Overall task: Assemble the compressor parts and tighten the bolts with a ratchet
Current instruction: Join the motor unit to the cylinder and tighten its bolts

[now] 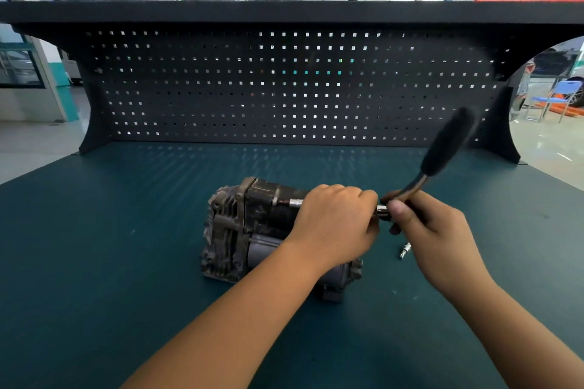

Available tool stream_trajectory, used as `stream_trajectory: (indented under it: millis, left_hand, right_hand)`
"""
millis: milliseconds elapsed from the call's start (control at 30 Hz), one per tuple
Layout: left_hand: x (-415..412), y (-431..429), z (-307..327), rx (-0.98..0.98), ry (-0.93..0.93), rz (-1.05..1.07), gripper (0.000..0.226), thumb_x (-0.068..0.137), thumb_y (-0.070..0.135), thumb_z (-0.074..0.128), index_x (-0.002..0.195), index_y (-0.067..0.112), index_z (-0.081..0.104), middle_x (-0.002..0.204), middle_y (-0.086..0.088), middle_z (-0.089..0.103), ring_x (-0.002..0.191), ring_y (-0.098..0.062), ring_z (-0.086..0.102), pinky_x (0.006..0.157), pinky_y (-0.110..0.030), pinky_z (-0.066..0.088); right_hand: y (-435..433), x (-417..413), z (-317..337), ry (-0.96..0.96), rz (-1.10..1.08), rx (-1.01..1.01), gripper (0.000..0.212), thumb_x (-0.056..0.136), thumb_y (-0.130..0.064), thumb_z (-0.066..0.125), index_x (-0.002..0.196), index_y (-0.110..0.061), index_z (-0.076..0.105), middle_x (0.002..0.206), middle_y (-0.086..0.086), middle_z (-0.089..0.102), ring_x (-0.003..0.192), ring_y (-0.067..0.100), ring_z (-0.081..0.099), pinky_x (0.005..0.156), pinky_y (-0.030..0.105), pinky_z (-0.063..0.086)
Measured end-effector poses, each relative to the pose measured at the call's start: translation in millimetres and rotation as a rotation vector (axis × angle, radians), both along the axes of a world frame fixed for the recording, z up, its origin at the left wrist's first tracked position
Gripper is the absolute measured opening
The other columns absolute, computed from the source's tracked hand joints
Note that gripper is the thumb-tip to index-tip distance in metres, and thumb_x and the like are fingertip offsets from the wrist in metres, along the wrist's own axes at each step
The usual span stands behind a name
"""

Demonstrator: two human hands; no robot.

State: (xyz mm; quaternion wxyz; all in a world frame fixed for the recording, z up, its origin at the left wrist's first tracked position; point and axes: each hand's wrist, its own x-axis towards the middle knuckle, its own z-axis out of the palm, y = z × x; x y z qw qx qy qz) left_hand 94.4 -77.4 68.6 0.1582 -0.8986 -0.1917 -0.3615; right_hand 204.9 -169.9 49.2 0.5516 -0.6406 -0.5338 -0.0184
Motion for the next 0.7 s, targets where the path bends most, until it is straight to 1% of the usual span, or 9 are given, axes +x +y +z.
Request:
stream_trajectory:
  millis: [67, 133, 267, 333, 400, 500, 567, 633, 700]
  left_hand:
    - [-0.9, -1.3, -1.0, 0.003, 0.002, 0.005, 0.030, 0.055, 0.025, 0.079, 0.053, 0.016, 0.050, 0.045, 0.004, 0.051, 0.041, -0.020, 0.050, 0.048, -0.019, 0.026]
    - [-2.2, -2.9, -1.7, -0.004, 0.008, 0.010, 0.031, 0.052, 0.024, 0.080, 0.051, 0.016, 0.050, 0.044, 0.003, 0.050, 0.040, -0.019, 0.049, 0.046, -0.019, 0.027]
    - [-3.5, -4.1, -3.9, -0.009, 0.000, -0.001, 0.027, 0.046, 0.022, 0.080, 0.050, 0.016, 0.054, 0.043, 0.003, 0.051, 0.039, -0.018, 0.050, 0.042, -0.018, 0.031]
    - [-3.6, -3.8, -5.3, -0.016, 0.003, 0.003, 0.022, 0.045, 0.021, 0.079, 0.049, 0.017, 0.058, 0.043, 0.004, 0.052, 0.039, -0.017, 0.051, 0.042, -0.018, 0.032]
    - [-3.5, -3.7, -5.7, -0.033, 0.005, 0.012, 0.020, 0.043, 0.022, 0.079, 0.047, 0.019, 0.059, 0.041, 0.004, 0.052, 0.038, -0.017, 0.051, 0.042, -0.017, 0.032]
    - [-3.4, -2.8, -6.4, -0.023, -0.002, -0.003, 0.019, 0.045, 0.023, 0.076, 0.046, 0.019, 0.058, 0.041, 0.003, 0.052, 0.039, -0.018, 0.052, 0.042, -0.016, 0.032]
    - [-4.0, -3.2, -5.3, -0.016, -0.015, -0.014, 0.014, 0.049, 0.026, 0.069, 0.046, 0.019, 0.057, 0.041, 0.003, 0.052, 0.038, -0.018, 0.051, 0.042, -0.016, 0.029]
    - [-3.4, -3.3, -2.2, -0.028, -0.010, 0.009, 0.016, 0.048, 0.026, 0.069, 0.045, 0.018, 0.055, 0.041, 0.003, 0.050, 0.037, -0.019, 0.049, 0.044, -0.016, 0.022]
    - [-2.4, -3.3, 0.0, -0.041, -0.002, 0.040, 0.021, 0.047, 0.025, 0.073, 0.045, 0.019, 0.054, 0.040, 0.004, 0.050, 0.035, -0.019, 0.048, 0.045, -0.016, 0.019]
  right_hand:
    - [0.0, -0.8, 6.7, -0.058, -0.074, -0.040, 0.031, 0.089, -0.033, 0.052, 0.066, -0.014, 0.056, 0.057, 0.001, 0.054, 0.060, 0.009, 0.050, 0.053, 0.016, 0.037]
    - [2.7, -1.6, 11.9, -0.088, -0.143, -0.117, 0.047, 0.091, -0.041, 0.046, 0.058, -0.008, 0.046, 0.049, -0.003, 0.046, 0.051, 0.007, 0.042, 0.047, 0.017, 0.033]
    - [13.6, 4.2, 20.6, 0.214, -0.115, -0.431, 0.061, 0.094, -0.047, 0.040, 0.044, -0.012, 0.048, 0.040, -0.002, 0.048, 0.033, 0.010, 0.033, 0.036, 0.019, 0.027]
    - [12.2, 4.6, 19.8, 0.360, -0.026, -0.444, 0.063, 0.094, -0.046, 0.042, 0.039, -0.014, 0.047, 0.044, 0.006, 0.051, 0.034, 0.015, 0.033, 0.037, 0.020, 0.027]
    - [6.2, 0.9, 15.1, 0.357, 0.016, -0.368, 0.057, 0.090, -0.050, 0.045, 0.044, -0.016, 0.041, 0.040, 0.002, 0.049, 0.035, 0.014, 0.034, 0.037, 0.020, 0.028]
    - [-4.7, 1.1, -0.5, 0.028, 0.024, -0.161, 0.043, 0.085, -0.051, 0.051, 0.055, -0.020, 0.051, 0.043, -0.001, 0.053, 0.039, 0.006, 0.042, 0.042, 0.015, 0.035]
    - [-9.4, 7.0, -8.1, -0.235, 0.061, -0.092, 0.036, 0.088, -0.051, 0.050, 0.075, -0.019, 0.059, 0.054, -0.012, 0.054, 0.052, 0.004, 0.049, 0.053, 0.017, 0.040]
    - [-10.0, 10.4, -11.8, -0.464, 0.045, -0.050, 0.027, 0.087, -0.044, 0.053, 0.097, -0.019, 0.058, 0.067, -0.018, 0.053, 0.062, 0.004, 0.049, 0.059, 0.020, 0.041]
    - [-7.9, 11.2, -16.6, -0.691, -0.051, 0.008, 0.031, 0.081, -0.028, 0.061, 0.108, -0.017, 0.052, 0.081, -0.005, 0.059, 0.070, 0.014, 0.053, 0.063, 0.026, 0.046]
